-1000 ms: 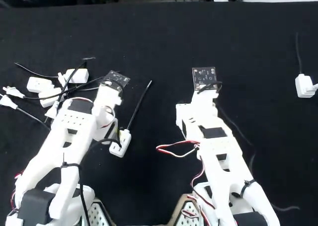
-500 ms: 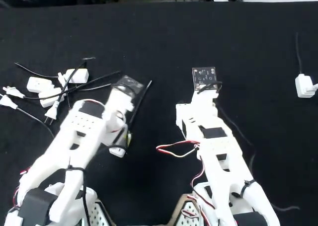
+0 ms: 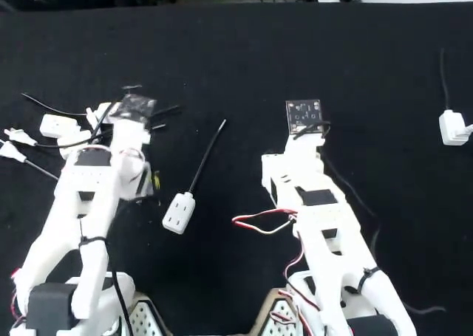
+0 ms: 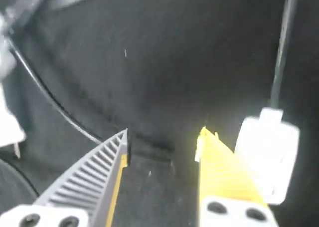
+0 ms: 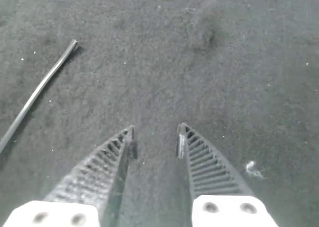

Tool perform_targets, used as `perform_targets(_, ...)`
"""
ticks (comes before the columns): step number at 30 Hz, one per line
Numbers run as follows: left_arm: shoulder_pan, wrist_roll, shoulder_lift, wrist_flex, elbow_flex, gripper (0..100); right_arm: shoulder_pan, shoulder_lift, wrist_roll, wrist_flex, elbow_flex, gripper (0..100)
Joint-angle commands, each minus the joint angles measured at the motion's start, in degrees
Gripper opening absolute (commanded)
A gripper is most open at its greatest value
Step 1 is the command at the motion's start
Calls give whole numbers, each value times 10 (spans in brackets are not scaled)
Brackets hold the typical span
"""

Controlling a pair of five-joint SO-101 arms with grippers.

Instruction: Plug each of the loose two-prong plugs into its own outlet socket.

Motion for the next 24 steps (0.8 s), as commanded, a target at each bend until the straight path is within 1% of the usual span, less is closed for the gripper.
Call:
perform_targets(1,-2,-42,-3,-9,38,224,-8,-22,6,5,-7,134)
perform_targets(4,22,-55,-8,-8,76,224,-13,-22,7,5,-6,134)
perform_targets(7,66,-47,-9,-5,97,223,-12,-22,7,6,-8,134)
perform_targets(11,155,4,-9,-6,100,223,-10,-22,7,6,-8,134)
perform_targets(14,234,37,-7,-11,91,223,12,-22,4,5,-8,134)
perform_targets(19,345,79,-3,-63,93,223,56,-22,-4,3,-15,134)
perform_targets(21,372,91,-3,-84,93,227,73,-22,-28,3,-16,134)
perform_targets(24,385,105,-9,-93,83,228,93,-22,-47,3,-22,134)
